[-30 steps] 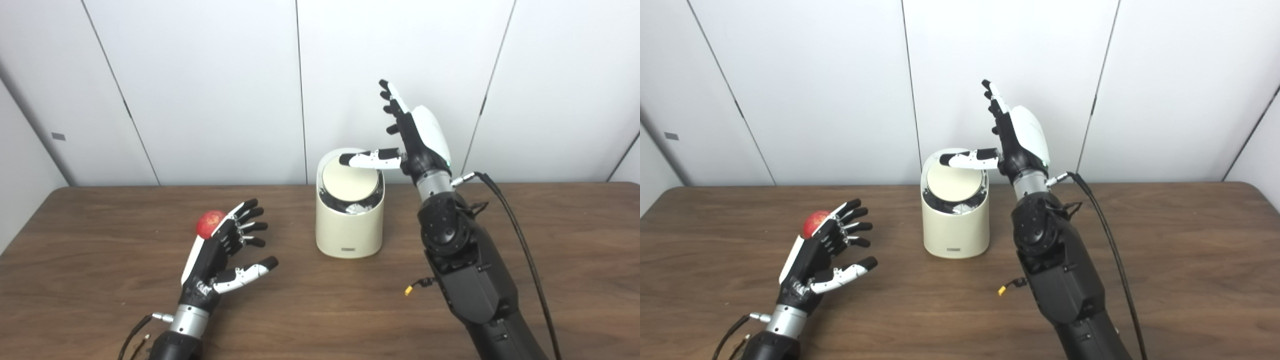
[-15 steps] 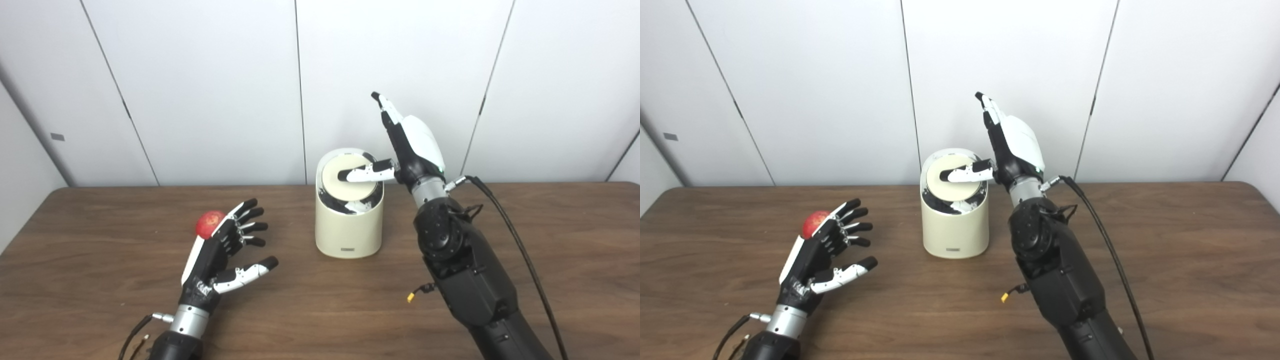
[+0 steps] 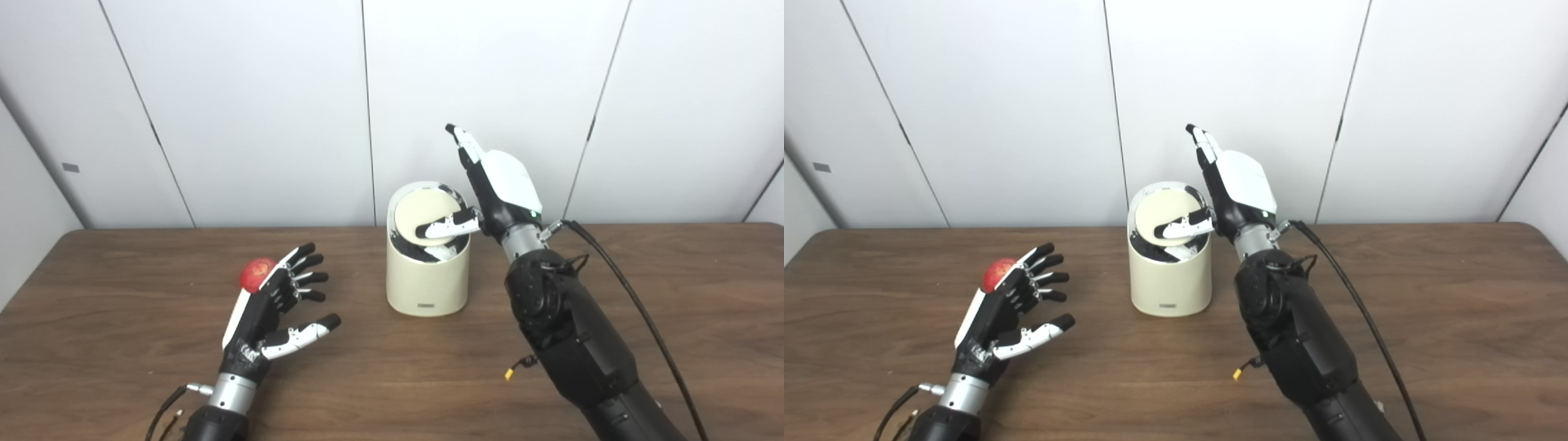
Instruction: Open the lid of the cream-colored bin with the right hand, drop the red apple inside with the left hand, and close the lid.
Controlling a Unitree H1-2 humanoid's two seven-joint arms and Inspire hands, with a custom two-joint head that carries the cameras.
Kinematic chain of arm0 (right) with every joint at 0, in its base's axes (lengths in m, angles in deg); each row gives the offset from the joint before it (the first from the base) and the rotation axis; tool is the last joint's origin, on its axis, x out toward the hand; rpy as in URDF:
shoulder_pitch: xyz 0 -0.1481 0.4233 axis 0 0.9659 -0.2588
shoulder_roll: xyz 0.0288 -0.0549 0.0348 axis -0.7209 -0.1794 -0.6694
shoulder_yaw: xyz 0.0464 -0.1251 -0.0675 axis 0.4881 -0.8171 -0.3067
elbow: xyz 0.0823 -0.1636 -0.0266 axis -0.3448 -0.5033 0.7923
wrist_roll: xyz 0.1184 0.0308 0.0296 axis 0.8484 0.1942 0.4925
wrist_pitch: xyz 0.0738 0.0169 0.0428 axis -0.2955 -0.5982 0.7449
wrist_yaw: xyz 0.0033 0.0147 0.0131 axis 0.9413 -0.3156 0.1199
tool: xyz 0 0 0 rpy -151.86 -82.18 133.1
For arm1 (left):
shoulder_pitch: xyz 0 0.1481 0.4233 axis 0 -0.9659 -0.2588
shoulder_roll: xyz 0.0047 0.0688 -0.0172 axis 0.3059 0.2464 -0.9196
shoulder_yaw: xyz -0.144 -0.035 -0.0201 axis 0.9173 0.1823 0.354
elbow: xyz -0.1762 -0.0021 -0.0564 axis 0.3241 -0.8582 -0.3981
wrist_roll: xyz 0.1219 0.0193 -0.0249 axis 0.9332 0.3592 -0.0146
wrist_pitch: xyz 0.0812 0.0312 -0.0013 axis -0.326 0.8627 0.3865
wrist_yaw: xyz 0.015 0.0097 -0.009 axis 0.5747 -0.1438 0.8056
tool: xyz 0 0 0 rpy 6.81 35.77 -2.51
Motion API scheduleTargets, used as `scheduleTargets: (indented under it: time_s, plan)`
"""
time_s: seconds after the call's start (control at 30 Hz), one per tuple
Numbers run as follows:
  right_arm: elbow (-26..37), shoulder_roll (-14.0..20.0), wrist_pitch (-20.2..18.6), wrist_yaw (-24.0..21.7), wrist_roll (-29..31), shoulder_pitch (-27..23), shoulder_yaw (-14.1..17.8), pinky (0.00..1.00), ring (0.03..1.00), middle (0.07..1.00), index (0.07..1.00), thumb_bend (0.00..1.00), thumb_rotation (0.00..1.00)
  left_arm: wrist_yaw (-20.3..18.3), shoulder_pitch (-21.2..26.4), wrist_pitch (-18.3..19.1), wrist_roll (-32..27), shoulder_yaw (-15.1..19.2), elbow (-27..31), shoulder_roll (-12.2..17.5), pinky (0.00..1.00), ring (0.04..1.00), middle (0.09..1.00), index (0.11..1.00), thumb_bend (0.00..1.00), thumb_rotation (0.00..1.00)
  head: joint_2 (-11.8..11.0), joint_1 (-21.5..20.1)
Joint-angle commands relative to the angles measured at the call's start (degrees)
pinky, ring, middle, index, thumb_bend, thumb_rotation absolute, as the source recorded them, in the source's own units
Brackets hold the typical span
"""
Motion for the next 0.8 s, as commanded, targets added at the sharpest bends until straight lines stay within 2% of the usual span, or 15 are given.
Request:
scheduleTargets:
  time_s: [0.0,0.3,0.53,0.7,0.77]
  plan:
    - [1.07,0.62,1.01,0.84,-1.6,-2.19,-0.09,0.75,0.891,0.961,0.976,0.99,0.27,-0.17,1.1,-0.4,-0.82,-0.1,1.94,0.02,0.65,0.773,0.859,0.911,0.71,0.12,0.28,-0.07]
    - [0.29,0.94,-0.56,-0.56,-4.1,-2.28,-1.42,0.77,0.885,0.962,0.967,0.99,0.28,-0.26,0.81,0.27,-0.95,-0.02,2.95,0.32,0.65,0.773,0.862,0.911,0.71,0.13,0.85,-0.1]
    - [0.34,1.5,-3.26,-2.36,-8.92,-2.47,-3.74,0.8,0.885,0.953,0.954,0.96,0.2,-0.39,0.67,0.38,-0.97,-0.02,3.29,0.44,0.64,0.772,0.862,0.909,0.72,0.13,1.09,-0.35]
    - [2.22,0.71,-1.83,-2.58,-6.46,-1.73,-1.86,0.81,0.885,0.949,0.945,0.94,0.22,-0.84,0.63,0.41,-1.59,-0.06,3.2,0.4,0.65,0.772,0.863,0.907,0.71,0.13,1.12,-0.42]
    - [3.3,0.45,-0.77,-2.48,-4.73,-1.48,-0.75,0.78,0.878,0.949,0.942,0.94,0.25,-1.04,0.69,0.41,-1.74,-0.03,3.07,0.37,0.64,0.77,0.861,0.907,0.71,0.12,1.1,-0.51]
